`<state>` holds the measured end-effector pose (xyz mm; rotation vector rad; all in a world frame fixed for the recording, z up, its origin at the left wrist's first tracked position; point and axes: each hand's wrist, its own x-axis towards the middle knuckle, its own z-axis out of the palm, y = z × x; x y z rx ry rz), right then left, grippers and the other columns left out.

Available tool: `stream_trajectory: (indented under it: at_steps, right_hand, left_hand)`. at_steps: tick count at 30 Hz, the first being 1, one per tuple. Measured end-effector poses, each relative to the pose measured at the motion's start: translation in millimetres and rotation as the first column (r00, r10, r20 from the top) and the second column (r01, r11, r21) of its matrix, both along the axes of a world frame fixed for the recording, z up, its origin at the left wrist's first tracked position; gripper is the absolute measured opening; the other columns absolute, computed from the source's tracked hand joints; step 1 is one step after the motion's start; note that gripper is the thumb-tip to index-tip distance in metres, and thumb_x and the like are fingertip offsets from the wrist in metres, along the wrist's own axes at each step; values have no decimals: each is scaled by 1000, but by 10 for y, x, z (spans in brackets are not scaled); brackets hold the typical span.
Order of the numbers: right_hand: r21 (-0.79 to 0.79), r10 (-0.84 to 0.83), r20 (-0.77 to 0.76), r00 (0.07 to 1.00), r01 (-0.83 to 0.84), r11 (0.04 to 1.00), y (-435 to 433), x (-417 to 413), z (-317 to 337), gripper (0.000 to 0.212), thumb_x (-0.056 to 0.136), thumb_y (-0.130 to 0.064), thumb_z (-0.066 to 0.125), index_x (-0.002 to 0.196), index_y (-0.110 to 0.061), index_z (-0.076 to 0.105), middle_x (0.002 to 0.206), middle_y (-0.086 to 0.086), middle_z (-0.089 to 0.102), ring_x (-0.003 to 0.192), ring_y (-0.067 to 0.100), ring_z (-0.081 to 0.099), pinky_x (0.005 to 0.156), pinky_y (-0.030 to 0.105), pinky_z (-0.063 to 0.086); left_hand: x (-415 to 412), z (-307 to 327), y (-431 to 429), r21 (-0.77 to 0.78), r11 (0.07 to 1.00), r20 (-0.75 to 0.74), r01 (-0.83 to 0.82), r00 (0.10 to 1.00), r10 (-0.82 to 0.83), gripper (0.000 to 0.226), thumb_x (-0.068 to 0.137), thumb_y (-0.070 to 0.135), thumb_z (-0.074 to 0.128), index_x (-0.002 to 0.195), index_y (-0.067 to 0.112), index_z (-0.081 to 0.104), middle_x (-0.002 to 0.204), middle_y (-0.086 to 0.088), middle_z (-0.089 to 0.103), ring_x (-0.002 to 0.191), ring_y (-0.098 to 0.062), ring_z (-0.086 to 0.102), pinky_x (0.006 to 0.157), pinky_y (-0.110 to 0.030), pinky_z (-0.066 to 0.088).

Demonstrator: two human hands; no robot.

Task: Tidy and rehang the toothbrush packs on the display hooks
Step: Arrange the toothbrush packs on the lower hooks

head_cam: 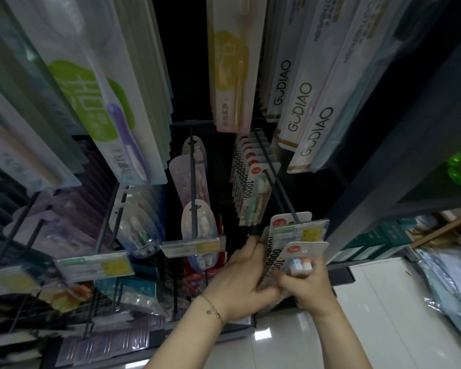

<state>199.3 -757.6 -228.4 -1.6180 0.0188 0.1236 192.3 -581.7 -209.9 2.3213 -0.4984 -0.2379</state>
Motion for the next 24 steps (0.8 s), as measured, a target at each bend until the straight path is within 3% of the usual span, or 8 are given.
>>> stream_trajectory:
  at_steps: [1,3,6,8,10,14,19,24]
  right_hand:
    - [-3,8,-7,1000,-8,1000,10,-7,-5,98,47,-17,80,136,-4,39,109,9,69,104,24,68,86,46,58]
    - [0,2,-28,1000,-2,1000,29,-24,-14,93,45,-19,79,130,-4,43,103,6,71,99,22,70,79,36,60]
    - [36,-11,-54,998,13,999,64,-41,10,88,41,-22,76,122,-1,47,95,7,70,89,16,71,69,26,57]
    - [35,-8,-59,998,11,999,89,-44,35,87,41,-24,75,120,-2,48,98,10,68,91,17,71,71,28,58]
    - [39,-14,-70,997,17,999,99,-43,51,79,41,-23,75,114,-9,50,95,7,69,89,16,71,70,27,58]
    - [40,-12,-65,998,14,999,95,-55,43,66,51,-3,73,110,-17,48,98,6,66,85,6,70,67,20,55]
    - [-21,3,-26,1000,-4,1000,69,-51,46,89,46,-15,77,127,-1,41,96,2,67,88,9,69,69,20,54]
    - [-43,-7,-5,1000,7,999,55,-53,71,96,46,-20,77,131,2,39,91,-5,71,88,8,70,70,21,55]
  left_hand:
    - [-9,-14,25,-23,1000,5,6,1000,-6,66,86,63,40,140,24,39,129,6,36,112,-16,49,93,-39,49]
    - [-25,-48,47,-103,994,-2,-31,1000,31,50,93,49,36,132,20,45,124,6,39,108,-14,50,93,-40,48]
    - [6,-14,-5,-289,938,-46,-191,981,186,47,98,50,29,121,17,53,116,9,44,105,-5,52,94,-31,47]
    - [70,49,-57,-377,890,-42,-258,964,262,49,97,53,32,115,16,58,113,9,48,104,-1,53,93,-21,45]
    - [141,85,-101,-424,859,-27,-287,952,305,44,94,51,39,106,15,61,108,5,52,100,-2,54,90,-20,46]
    - [190,85,-158,-526,765,-77,-371,917,392,24,88,45,50,87,24,61,95,8,56,89,-5,56,81,-21,46]
    - [234,142,-243,-543,660,-166,-520,837,522,12,90,14,69,79,15,64,87,3,57,80,-3,54,74,-20,45]
    - [334,279,-288,-447,647,-229,-618,778,585,18,89,14,69,78,25,59,95,1,61,84,-5,57,75,-25,47]
